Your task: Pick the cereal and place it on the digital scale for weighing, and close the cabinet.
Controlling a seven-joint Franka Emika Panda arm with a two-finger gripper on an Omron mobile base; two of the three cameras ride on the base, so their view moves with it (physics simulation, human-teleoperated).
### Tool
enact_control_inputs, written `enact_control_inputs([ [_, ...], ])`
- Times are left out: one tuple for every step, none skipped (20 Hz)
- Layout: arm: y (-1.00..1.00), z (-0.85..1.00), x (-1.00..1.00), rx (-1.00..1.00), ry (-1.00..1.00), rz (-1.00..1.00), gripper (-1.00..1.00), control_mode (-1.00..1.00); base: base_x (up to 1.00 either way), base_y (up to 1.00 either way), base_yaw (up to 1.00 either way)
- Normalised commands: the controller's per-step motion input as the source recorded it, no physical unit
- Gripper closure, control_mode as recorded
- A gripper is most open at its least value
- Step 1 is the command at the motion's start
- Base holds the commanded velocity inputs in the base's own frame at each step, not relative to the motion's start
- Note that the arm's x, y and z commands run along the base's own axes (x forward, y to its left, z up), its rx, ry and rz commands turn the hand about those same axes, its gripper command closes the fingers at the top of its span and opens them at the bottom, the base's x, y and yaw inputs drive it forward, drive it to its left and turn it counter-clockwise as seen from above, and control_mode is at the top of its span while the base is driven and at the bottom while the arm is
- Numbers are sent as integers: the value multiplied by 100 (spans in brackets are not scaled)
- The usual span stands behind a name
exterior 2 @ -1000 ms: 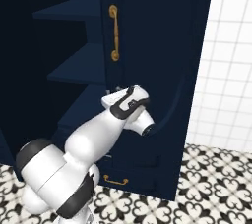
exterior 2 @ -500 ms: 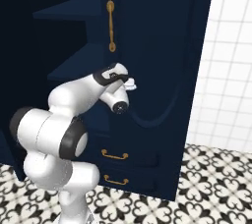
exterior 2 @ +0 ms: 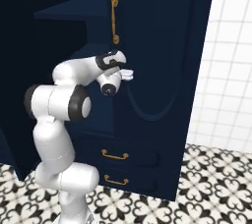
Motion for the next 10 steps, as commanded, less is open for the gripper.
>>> enact_control_inputs([
  [-44,0,89,5,2,-7,-100,-100,0,0,0],
  [-41,0,97,5,3,-7,-100,-100,0,0,0],
  [-39,0,100,4,4,-7,-100,-100,0,0,0],
  [-40,0,100,4,4,-6,-100,-100,0,0,0],
  [-41,0,100,5,4,-6,-100,-100,0,0,0],
  [-42,0,100,5,3,-6,-100,-100,0,0,0],
  [-48,0,100,5,3,-6,-100,-100,0,0,0],
  [-51,0,78,7,1,-5,-100,-100,0,0,0],
  [-54,4,29,9,0,0,-100,-100,0,0,0],
  [-53,26,0,13,-7,0,-100,-100,0,0,0],
])
